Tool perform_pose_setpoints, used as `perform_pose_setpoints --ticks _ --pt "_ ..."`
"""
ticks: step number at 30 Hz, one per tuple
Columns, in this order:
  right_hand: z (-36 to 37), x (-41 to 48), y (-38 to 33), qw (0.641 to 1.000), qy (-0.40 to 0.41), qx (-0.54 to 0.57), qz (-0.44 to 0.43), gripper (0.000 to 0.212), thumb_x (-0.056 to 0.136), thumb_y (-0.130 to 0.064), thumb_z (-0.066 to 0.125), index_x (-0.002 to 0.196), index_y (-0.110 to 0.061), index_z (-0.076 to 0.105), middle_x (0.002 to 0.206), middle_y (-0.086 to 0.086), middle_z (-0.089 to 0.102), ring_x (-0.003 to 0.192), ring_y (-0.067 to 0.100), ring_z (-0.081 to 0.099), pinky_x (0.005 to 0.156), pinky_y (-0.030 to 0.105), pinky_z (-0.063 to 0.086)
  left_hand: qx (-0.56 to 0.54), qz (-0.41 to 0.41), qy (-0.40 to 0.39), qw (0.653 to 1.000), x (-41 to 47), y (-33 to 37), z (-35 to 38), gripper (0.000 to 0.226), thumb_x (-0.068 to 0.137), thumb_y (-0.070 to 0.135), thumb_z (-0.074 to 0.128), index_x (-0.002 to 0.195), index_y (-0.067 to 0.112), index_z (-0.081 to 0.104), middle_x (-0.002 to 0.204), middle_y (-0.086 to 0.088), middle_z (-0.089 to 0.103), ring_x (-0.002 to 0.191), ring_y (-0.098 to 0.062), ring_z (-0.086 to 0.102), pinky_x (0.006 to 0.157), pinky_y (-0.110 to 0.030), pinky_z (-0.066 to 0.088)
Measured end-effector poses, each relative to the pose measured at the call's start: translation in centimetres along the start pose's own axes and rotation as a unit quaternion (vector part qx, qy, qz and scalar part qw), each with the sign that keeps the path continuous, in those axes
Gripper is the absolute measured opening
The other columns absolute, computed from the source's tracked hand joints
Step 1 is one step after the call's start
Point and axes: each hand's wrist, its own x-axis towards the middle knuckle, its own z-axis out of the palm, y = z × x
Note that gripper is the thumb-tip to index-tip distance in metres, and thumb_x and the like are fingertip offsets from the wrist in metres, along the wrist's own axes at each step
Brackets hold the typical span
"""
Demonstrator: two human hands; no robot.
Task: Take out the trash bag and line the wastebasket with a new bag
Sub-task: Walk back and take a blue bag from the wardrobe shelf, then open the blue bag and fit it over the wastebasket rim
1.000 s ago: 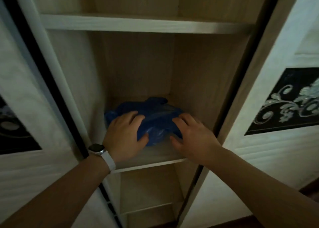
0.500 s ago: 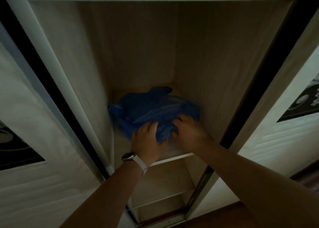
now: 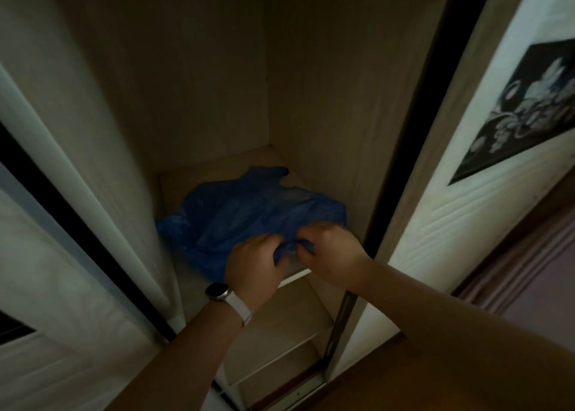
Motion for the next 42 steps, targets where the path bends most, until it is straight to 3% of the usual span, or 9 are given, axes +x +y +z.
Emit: perform_pose_setpoints --ticks 11,16,21,24,28,31,36,39,42 --pt "-8.6 -10.5 -2.5 0.996 0.084 -0.01 -0.015 0.02 0.077 0.0 0.066 0.062 -0.004 0.055 0.059 0.013 0.058 0.052 0.025 0.05 0.05 0.033 0.039 -0.089 0.068 -0.023 0.993 -3.8 10.4 -2.1 0.01 0.081 0.013 0.074 0.083 0.013 0.065 0.076 0.002 0.065 0.069 -0.015 0.059 0.057 -0.04 0.049" --pt "-11.9 -17.5 -3.7 0.995 0.097 -0.032 0.013 0.009 0.081 -0.006 0.066 0.075 0.0 0.064 0.071 0.014 0.063 0.067 0.03 0.057 0.066 0.044 0.045 -0.116 0.077 -0.084 0.987 -6.9 16.4 -1.8 0.041 0.082 0.034 0.072 0.119 0.018 0.06 0.114 0.004 0.06 0.101 -0.012 0.058 0.083 -0.032 0.049" --pt "-14.7 -24.3 -5.1 0.991 0.126 -0.023 0.021 0.005 0.082 -0.005 0.065 0.08 -0.001 0.067 0.072 0.012 0.064 0.068 0.028 0.058 0.066 0.044 0.047 -0.136 0.092 -0.131 0.978 -11.1 23.1 -1.4 0.009 0.08 0.034 0.057 0.079 0.026 0.062 0.072 0.01 0.061 0.068 -0.008 0.059 0.061 -0.035 0.049" --pt "-16.4 -28.3 -5.9 0.989 0.14 -0.039 0.037 0.003 0.08 -0.006 0.067 0.079 -0.004 0.068 0.072 0.009 0.064 0.068 0.025 0.058 0.068 0.038 0.047 -0.149 0.126 -0.134 0.972 -13.3 26.3 -1.1 0.02 0.082 0.018 0.058 0.072 0.036 0.057 0.057 0.013 0.051 0.058 -0.005 0.054 0.051 -0.014 0.034" --pt "-18.9 -34.0 -6.1 0.985 0.154 -0.054 0.063 0.007 0.082 -0.01 0.066 0.086 -0.005 0.069 0.078 0.008 0.065 0.073 0.023 0.059 0.072 0.032 0.044 -0.161 0.186 -0.144 0.959 -15.3 30.5 -0.6 0.012 0.086 0.012 0.061 0.084 0.022 0.067 0.064 0.016 0.055 0.061 0.001 0.054 0.056 -0.01 0.037" --pt "-21.0 -38.7 -5.7 0.977 0.166 -0.081 0.105 0.012 0.085 -0.014 0.064 0.094 -0.008 0.068 0.085 0.006 0.064 0.081 0.024 0.059 0.077 0.041 0.047 -0.181 0.237 -0.186 0.936 -16.3 33.8 0.6 0.008 0.09 0.008 0.063 0.091 0.014 0.069 0.07 0.006 0.063 0.064 -0.008 0.058 0.059 -0.029 0.045" --pt "-24.5 -47.5 -4.0 0.947 0.2 -0.129 0.216 0.035 0.085 -0.038 0.06 0.115 -0.019 0.06 0.115 -0.001 0.059 0.111 0.021 0.054 0.094 0.042 0.045 -0.242 0.301 -0.224 0.895 -18.1 39.9 2.7 0.009 0.091 0.016 0.062 0.089 0.022 0.069 0.056 0.01 0.054 0.048 -0.005 0.048 0.047 -0.02 0.034" --pt "-26.2 -53.0 -3.1 0.916 0.235 -0.136 0.293 0.052 0.081 -0.05 0.059 0.126 -0.024 0.052 0.125 -0.004 0.054 0.119 0.019 0.048 0.099 0.044 0.042 -0.289 0.307 -0.26 0.869 -18.6 43.4 4.3 0.02 0.091 0.013 0.065 0.089 0.033 0.067 0.061 0.001 0.062 0.048 -0.019 0.056 0.046 -0.042 0.046" --pt "-27.4 -58.1 -2.3 0.88 0.27 -0.117 0.372 0.065 0.078 -0.06 0.061 0.132 -0.029 0.044 0.13 -0.011 0.049 0.122 0.013 0.044 0.102 0.042 0.041 -0.323 0.341 -0.291 0.833 -18.6 47.3 5.7 0.014 0.09 0.02 0.063 0.091 0.033 0.068 0.068 0.0 0.067 0.055 -0.024 0.062 0.049 -0.046 0.048"
